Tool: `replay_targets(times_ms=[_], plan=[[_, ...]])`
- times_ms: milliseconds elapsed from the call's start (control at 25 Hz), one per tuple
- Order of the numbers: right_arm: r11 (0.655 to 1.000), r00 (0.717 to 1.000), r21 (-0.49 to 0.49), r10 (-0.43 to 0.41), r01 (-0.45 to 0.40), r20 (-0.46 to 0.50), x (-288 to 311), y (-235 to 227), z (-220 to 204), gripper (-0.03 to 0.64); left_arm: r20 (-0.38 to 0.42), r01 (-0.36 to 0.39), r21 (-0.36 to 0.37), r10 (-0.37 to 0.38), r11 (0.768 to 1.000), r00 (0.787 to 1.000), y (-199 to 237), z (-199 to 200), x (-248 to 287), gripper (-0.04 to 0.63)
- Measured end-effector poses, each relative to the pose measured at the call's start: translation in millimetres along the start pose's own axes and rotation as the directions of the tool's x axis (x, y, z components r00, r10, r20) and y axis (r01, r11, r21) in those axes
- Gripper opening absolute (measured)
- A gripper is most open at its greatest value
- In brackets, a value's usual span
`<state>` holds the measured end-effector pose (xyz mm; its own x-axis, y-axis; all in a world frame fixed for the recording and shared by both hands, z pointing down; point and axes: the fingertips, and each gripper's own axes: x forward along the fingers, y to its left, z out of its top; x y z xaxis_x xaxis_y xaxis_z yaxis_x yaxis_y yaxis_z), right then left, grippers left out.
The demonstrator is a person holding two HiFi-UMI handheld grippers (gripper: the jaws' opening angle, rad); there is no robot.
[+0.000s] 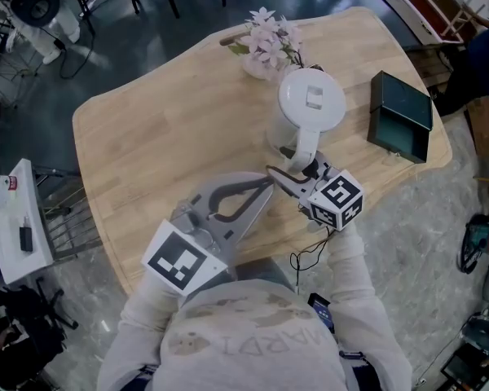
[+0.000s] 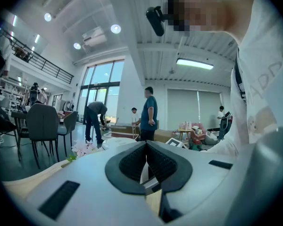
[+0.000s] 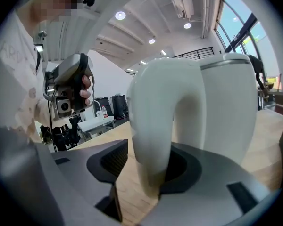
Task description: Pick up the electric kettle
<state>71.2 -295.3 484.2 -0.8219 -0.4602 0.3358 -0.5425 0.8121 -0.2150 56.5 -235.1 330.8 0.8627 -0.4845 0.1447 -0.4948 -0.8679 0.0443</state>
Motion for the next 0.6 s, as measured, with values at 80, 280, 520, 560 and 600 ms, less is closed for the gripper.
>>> replay_targets(times_ms=[80,280,520,560,600], plan=[[1.0,1.0,-0.004,0.015,-0.015,-0.008,2.5,0.2,-2.1,0.207,-0.002,-0.003,-0.005,0.003,1.0,1.0,0.9,-1.5,1.0,0.012],[0.999,0.999,-0.019,0.041,-0.042,-0.019,7.2,1.9,-3.6,0.206,-0.009,-0.01,-0.009,0.009,1.0,1.0,2.6,-4.4,1.2,0.011],[0.998,0.998,-0.05,0.048,-0.049,-0.028,10.8,1.2,-4.4,0.173,-0.01,-0.015,-0.009,0.015,1.0,1.0,5.4,-7.2,2.5,0.012],[0.998,0.999,-0.053,0.043,-0.045,-0.023,10.7,0.4,-3.6,0.153,-0.01,-0.016,-0.009,0.016,1.0,1.0,5.5,-7.3,2.5,0.012],[0.998,0.999,-0.055,0.041,-0.042,-0.018,10.5,0.0,-2.7,0.14,-0.01,-0.017,-0.01,0.017,1.0,1.0,5.8,-7.2,2.5,0.012]])
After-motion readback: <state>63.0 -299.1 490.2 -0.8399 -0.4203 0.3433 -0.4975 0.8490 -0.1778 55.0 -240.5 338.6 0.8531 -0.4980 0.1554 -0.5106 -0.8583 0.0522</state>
